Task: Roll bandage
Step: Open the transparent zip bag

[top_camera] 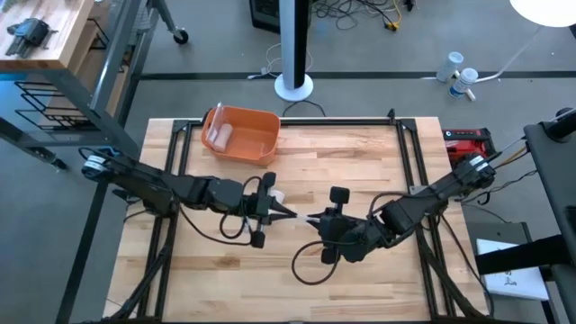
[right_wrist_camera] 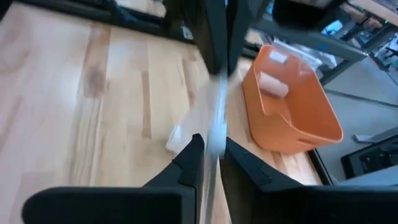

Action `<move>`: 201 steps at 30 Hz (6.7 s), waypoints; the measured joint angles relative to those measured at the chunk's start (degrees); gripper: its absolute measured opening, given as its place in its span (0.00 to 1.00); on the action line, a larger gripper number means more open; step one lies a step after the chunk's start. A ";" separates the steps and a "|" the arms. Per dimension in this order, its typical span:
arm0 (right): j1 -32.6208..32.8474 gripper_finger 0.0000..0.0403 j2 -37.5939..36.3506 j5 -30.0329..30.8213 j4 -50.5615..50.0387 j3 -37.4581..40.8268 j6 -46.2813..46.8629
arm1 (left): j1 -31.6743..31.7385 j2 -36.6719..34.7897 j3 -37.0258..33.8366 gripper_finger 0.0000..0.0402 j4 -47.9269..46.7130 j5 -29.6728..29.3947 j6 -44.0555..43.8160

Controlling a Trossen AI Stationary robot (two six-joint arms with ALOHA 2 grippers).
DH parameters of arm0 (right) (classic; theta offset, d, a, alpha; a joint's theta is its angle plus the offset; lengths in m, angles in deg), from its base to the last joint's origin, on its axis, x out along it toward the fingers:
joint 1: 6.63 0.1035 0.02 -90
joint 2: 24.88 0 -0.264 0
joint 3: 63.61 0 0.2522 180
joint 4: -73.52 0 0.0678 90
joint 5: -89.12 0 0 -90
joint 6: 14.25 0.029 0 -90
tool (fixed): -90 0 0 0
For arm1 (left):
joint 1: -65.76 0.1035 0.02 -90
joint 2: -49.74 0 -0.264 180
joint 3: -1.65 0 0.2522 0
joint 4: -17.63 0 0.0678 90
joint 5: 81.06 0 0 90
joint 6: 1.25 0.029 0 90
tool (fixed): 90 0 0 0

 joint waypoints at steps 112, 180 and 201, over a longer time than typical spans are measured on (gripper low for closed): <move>0.60 0.16 0.64 -10.00 1.48 -2.75 4.46 | -2.96 -3.24 2.64 0.00 -11.52 1.73 1.59; -4.28 0.06 1.12 -20.08 -14.88 -12.71 18.08 | -2.92 -3.11 2.71 0.00 -10.47 1.54 -1.88; -0.13 0.04 1.55 -23.37 -32.39 -16.26 23.70 | -3.22 -0.77 2.67 0.03 -6.60 2.23 -0.47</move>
